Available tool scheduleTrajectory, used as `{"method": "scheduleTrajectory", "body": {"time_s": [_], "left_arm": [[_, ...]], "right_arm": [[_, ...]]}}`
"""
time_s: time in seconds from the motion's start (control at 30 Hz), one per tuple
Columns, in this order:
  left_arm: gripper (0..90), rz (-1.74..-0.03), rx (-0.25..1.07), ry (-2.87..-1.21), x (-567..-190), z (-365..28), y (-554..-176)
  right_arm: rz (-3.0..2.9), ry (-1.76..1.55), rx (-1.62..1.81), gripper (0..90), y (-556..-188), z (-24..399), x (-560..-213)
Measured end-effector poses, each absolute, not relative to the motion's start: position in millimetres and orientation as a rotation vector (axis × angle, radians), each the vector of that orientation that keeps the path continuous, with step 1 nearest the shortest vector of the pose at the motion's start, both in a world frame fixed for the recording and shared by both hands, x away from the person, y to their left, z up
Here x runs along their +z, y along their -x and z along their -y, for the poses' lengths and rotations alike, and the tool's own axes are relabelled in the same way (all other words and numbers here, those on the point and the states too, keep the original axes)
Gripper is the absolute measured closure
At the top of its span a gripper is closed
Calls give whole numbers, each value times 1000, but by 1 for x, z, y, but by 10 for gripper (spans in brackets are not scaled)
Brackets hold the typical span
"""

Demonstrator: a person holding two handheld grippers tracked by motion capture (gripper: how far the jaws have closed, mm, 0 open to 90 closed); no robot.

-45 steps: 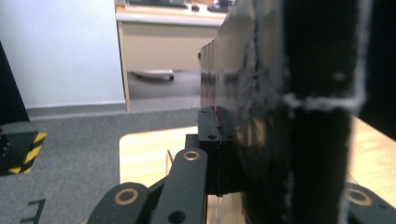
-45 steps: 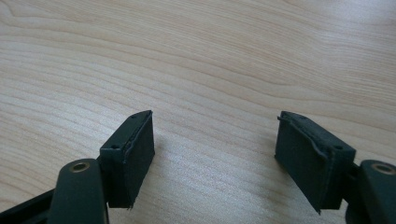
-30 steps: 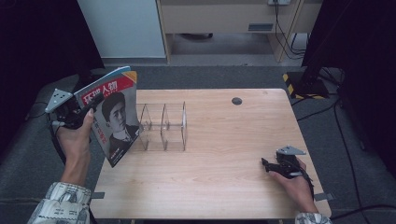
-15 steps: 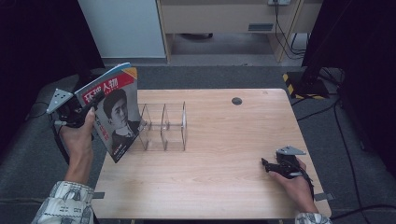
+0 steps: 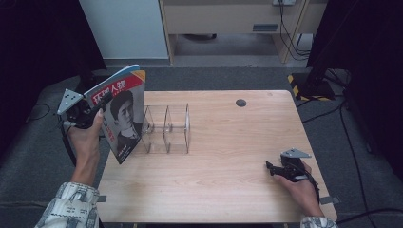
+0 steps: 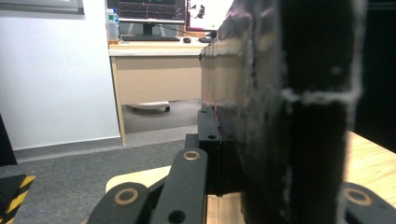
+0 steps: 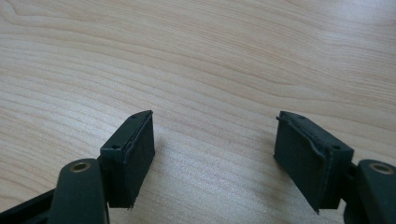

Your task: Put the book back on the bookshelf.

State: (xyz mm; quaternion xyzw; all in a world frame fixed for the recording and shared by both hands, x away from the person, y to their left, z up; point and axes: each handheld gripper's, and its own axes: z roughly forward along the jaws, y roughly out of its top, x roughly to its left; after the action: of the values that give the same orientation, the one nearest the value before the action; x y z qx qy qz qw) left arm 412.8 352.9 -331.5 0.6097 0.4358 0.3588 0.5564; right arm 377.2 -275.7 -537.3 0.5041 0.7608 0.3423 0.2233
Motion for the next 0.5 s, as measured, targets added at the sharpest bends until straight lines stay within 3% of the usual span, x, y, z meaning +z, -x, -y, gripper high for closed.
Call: {"method": "scheduleTrajectory", "body": {"time_s": [0.5], "left_arm": [[864, -1039, 831, -1400, -348, -356, -413]], "right_arm": [[-2106, -1387, 943, 289, -376, 276, -537]]}}
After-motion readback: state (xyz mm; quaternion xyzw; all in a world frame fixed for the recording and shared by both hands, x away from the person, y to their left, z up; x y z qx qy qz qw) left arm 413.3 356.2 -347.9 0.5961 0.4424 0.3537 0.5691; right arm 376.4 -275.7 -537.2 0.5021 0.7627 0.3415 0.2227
